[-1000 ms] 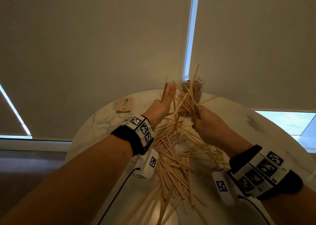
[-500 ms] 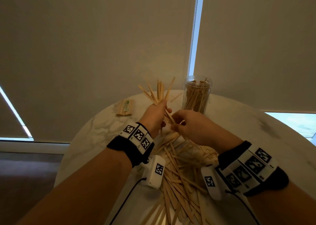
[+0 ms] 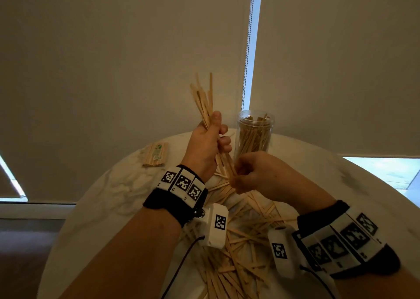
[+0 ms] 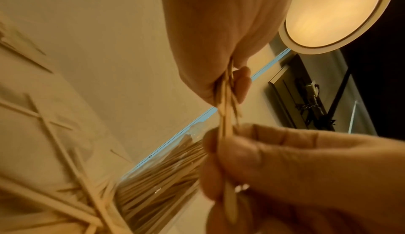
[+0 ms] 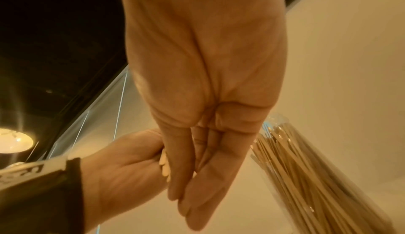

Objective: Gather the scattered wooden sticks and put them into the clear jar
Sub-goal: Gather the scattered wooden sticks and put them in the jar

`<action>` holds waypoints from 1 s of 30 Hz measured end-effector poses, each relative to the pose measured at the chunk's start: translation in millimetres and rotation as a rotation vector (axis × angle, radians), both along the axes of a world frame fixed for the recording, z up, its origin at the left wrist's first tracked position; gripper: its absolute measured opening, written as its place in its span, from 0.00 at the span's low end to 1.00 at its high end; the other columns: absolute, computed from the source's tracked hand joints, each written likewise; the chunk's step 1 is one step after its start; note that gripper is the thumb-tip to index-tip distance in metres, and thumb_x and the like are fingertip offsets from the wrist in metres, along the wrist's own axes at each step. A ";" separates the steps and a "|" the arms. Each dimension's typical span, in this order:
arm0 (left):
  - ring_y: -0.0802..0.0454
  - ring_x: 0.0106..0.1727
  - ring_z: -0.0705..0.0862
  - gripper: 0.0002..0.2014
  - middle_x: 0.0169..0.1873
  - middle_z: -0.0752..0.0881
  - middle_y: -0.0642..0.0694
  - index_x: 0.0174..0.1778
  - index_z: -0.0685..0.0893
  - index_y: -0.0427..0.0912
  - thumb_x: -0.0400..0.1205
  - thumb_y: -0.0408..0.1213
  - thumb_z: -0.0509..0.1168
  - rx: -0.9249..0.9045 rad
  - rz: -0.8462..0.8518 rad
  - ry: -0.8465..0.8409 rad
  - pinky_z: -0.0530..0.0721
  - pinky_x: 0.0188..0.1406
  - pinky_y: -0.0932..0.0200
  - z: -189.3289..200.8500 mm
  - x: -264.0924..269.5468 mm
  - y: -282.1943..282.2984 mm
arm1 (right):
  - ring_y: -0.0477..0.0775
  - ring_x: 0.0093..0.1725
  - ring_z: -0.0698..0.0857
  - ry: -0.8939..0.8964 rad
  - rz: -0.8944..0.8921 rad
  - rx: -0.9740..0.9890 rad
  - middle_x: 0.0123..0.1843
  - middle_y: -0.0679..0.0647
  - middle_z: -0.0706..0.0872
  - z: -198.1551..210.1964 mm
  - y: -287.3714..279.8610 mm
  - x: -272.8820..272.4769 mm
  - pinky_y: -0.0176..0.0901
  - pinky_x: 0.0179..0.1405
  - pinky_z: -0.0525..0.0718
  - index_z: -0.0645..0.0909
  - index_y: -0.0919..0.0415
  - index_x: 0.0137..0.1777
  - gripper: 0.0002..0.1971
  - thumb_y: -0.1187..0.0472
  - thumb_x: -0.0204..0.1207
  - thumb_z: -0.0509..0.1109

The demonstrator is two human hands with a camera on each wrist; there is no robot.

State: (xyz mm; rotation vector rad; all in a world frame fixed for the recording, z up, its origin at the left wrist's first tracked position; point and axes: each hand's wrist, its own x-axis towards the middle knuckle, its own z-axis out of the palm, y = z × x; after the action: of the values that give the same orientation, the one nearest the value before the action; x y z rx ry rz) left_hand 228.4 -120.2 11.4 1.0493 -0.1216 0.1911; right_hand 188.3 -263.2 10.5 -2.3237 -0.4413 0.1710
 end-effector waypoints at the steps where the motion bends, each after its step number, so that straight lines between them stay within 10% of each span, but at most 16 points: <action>1: 0.58 0.23 0.69 0.11 0.28 0.73 0.51 0.47 0.74 0.45 0.87 0.48 0.63 -0.010 -0.004 -0.014 0.73 0.22 0.64 1.9 1.0 -1.4 | 0.48 0.38 0.92 0.005 0.009 0.040 0.40 0.52 0.93 2.4 -1.1 -0.5 0.46 0.45 0.91 0.85 0.58 0.49 0.06 0.60 0.76 0.77; 13: 0.57 0.22 0.71 0.18 0.24 0.74 0.53 0.39 0.75 0.46 0.87 0.55 0.60 0.251 -0.089 -0.116 0.70 0.20 0.65 -3.8 -0.5 -25.6 | 0.51 0.41 0.93 0.004 -0.187 0.240 0.49 0.56 0.91 30.0 -17.7 2.6 0.45 0.45 0.92 0.84 0.58 0.58 0.08 0.58 0.82 0.70; 17: 0.55 0.23 0.72 0.16 0.26 0.75 0.49 0.45 0.81 0.45 0.84 0.56 0.63 0.538 -0.268 -0.161 0.72 0.23 0.61 -5.5 -16.2 -43.5 | 0.46 0.57 0.89 -0.279 -0.307 0.461 0.62 0.49 0.87 51.0 -40.6 2.3 0.50 0.62 0.85 0.63 0.51 0.83 0.42 0.39 0.72 0.75; 25: 0.54 0.20 0.65 0.14 0.23 0.68 0.48 0.50 0.77 0.35 0.87 0.45 0.63 0.597 -0.385 -0.228 0.66 0.18 0.62 0.1 -31.8 -59.9 | 0.45 0.52 0.90 -0.606 -0.205 0.437 0.55 0.48 0.88 56.2 -49.5 -4.0 0.45 0.52 0.90 0.49 0.42 0.86 0.51 0.60 0.72 0.81; 30: 0.54 0.20 0.64 0.14 0.22 0.69 0.50 0.51 0.77 0.37 0.86 0.46 0.65 0.695 -0.407 -0.273 0.65 0.18 0.61 3.4 -34.0 -58.6 | 0.47 0.45 0.91 -0.722 -0.275 0.309 0.52 0.43 0.88 64.2 -55.2 -6.1 0.52 0.48 0.91 0.77 0.47 0.68 0.14 0.56 0.84 0.67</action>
State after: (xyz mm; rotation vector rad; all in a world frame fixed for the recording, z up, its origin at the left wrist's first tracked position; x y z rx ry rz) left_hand 194.4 -178.8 14.8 1.6561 -0.6787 -0.0920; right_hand 182.2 -318.4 74.7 -2.0493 -0.4448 -0.8331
